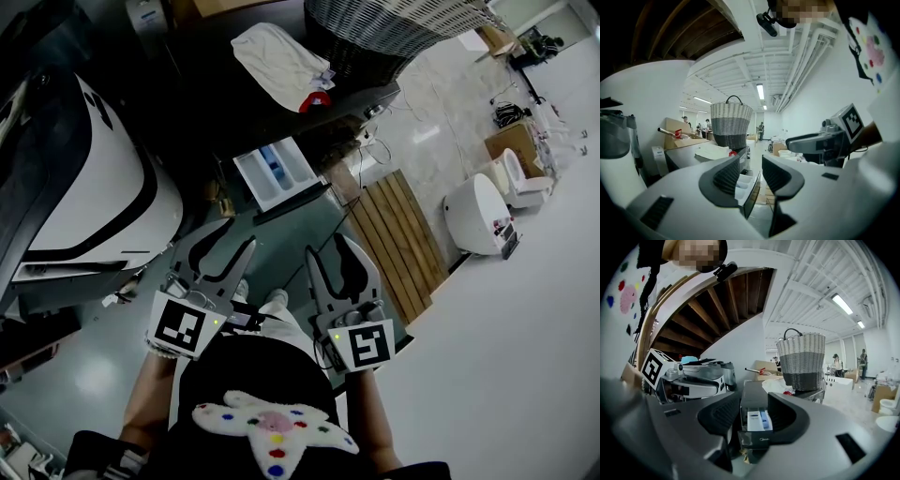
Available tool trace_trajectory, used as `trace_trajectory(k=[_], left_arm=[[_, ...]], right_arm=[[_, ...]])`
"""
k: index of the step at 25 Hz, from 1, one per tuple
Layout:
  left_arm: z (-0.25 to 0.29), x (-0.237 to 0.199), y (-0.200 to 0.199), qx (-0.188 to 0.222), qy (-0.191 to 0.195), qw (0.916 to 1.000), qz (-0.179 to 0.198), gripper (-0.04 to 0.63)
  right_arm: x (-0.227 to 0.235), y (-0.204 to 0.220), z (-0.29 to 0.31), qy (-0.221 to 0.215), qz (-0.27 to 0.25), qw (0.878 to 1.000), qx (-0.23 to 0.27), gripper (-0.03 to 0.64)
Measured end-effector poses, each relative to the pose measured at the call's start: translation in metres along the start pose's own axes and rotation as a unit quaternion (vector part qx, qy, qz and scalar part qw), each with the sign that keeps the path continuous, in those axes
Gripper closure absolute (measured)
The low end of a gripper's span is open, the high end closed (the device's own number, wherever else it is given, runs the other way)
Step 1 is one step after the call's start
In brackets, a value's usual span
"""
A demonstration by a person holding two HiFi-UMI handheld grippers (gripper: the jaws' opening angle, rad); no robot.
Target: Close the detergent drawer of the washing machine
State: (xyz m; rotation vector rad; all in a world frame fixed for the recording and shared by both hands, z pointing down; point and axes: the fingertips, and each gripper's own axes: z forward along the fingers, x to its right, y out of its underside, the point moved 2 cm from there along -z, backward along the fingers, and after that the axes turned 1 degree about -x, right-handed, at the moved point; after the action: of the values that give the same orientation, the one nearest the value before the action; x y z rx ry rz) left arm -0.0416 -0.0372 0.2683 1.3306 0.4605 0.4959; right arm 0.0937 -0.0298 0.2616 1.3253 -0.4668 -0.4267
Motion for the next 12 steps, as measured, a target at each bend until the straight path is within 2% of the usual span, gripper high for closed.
trace_trajectory(k=[12], left_arm=[[0.006,-0.006,0.019,-0.022,-0.028,0.9994,-0.004,0.445]], right_arm=[[0.014,0.021,0.009,-0.009,0.008,1.000,-0.023,0.431]])
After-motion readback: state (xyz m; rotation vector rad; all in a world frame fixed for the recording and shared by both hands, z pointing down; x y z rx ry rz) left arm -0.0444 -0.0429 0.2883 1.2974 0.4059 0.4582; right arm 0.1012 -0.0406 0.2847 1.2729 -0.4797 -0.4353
